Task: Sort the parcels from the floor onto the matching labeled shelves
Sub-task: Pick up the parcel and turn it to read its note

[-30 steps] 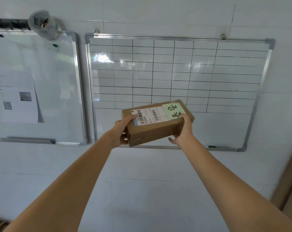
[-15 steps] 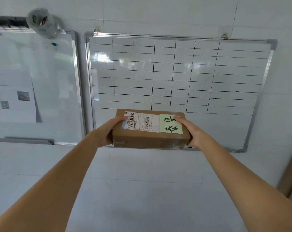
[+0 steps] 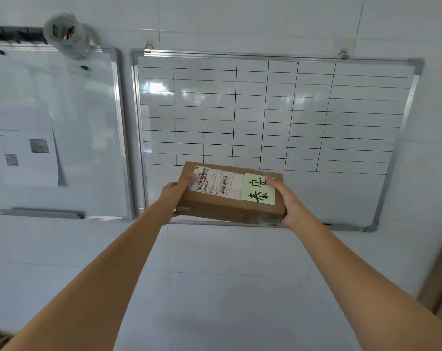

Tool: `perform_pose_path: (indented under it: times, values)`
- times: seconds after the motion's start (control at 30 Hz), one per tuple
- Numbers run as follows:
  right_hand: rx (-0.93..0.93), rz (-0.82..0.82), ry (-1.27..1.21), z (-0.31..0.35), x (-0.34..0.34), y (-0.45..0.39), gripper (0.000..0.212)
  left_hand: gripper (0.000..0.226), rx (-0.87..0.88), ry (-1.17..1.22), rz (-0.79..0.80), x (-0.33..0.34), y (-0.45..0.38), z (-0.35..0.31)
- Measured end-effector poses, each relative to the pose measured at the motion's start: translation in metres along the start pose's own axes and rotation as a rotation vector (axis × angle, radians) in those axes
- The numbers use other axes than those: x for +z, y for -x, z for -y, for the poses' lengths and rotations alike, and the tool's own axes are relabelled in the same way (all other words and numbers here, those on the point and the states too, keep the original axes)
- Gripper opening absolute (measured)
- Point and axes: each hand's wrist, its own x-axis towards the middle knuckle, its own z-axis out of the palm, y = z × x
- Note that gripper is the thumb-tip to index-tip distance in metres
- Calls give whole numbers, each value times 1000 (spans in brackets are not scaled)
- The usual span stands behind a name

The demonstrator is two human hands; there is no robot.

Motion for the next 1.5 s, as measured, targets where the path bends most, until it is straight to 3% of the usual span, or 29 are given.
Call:
perform_pose_path:
  times: [0.1,0.17,0.23,0.3,0.4,0.6,0.73,0.8,0.9,1.0,1.13,1.23,1.5]
  values:
    - [7,-44,-70,-7,11,1,54,66,32,140,-124,10,0,2]
    - [2,-74,-130,-11,23,4,67,75,12,308,-195,17,0,1]
    - [-3,-86,-217,-16,36,7,80,75,-54,494,-188,27,3,-2]
    - [12,-77,-286,-20,50,11,73,64,-100,557,-92,42,8,-4]
    - [5,-51,-367,-26,65,17,50,59,-77,516,16,63,12,-8]
    - [-24,-43,-377,-31,73,21,77,61,10,464,-48,75,15,-13]
    - [8,66,-304,-39,64,25,54,53,32,453,-60,65,13,-8]
    - [30,72,-242,-44,56,23,57,48,47,410,-53,61,12,-6]
    - [-26,-45,-26,-50,46,22,75,47,72,306,-64,55,13,-3]
    - [-102,-3,121,-50,38,19,60,51,101,193,22,47,13,2]
    - [-144,80,221,-39,38,17,57,21,97,234,111,46,16,4]
    - [-145,120,176,-22,46,14,68,27,108,226,151,48,18,-1]
    - [-185,72,-65,5,67,11,48,37,369,199,-27,67,17,-14]
